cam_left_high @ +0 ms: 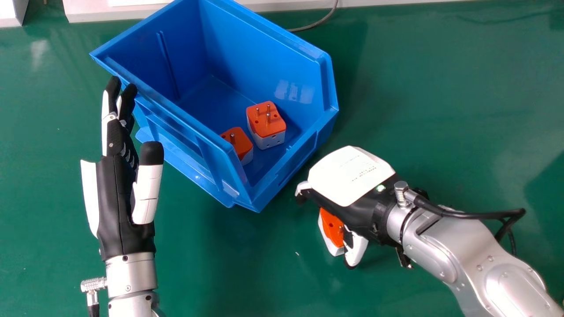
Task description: Pick all objects and put in blue box
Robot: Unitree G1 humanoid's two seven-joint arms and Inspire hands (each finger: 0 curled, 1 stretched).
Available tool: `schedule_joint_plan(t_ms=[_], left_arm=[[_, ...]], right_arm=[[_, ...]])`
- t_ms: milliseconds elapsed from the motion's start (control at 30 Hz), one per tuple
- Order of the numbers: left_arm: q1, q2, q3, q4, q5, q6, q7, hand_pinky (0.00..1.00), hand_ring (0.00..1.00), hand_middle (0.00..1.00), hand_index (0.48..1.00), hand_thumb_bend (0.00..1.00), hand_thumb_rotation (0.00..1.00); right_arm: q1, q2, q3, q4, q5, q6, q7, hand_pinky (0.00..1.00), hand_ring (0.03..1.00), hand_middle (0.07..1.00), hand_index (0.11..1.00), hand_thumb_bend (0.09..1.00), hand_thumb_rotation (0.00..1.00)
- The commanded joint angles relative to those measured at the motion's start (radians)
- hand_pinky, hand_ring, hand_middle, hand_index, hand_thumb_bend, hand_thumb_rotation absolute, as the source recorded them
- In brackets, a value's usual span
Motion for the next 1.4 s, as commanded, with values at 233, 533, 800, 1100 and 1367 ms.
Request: schedule_joint_plan(t_ms=[233,533,800,1100,1367], left_arm=[[-0.011,0.001,-0.003,-0.017,-0.001,-0.013,0.0,0.98,0.96,0.94,0.961,0.97,0.94],[-0.01,0.001,-0.002,-0.03,-0.005,-0.004,-0.005,0.99,0.96,0.95,0.961,0.96,0.94],[-0.01,0.001,-0.003,-0.033,-0.006,-0.003,-0.006,0.99,0.96,0.94,0.957,0.96,0.94],[-0.011,0.001,-0.003,-0.032,-0.002,0.002,-0.003,0.99,0.96,0.94,0.954,0.97,0.94],[-0.013,0.003,-0.002,-0.019,0.0,-0.007,-0.002,0.99,0.96,0.94,0.955,0.97,0.94]], right_arm=[[-0.017,-0.006,-0.019,-0.007,0.05,0.007,-0.026,0.48,0.455,0.556,0.692,0.554,0.0],[-0.003,-0.014,0.0,0.025,0.033,0.016,-0.062,0.4,0.426,0.533,0.601,0.533,0.0],[0.024,-0.021,0.016,0.054,0.044,0.01,-0.129,0.31,0.403,0.521,0.552,0.524,0.0],[0.039,-0.021,0.011,0.051,0.066,0.012,-0.201,0.22,0.394,0.515,0.501,0.518,0.0],[0.045,-0.012,0.001,0.047,0.107,0.021,-0.208,0.23,0.381,0.507,0.508,0.514,0.0]])
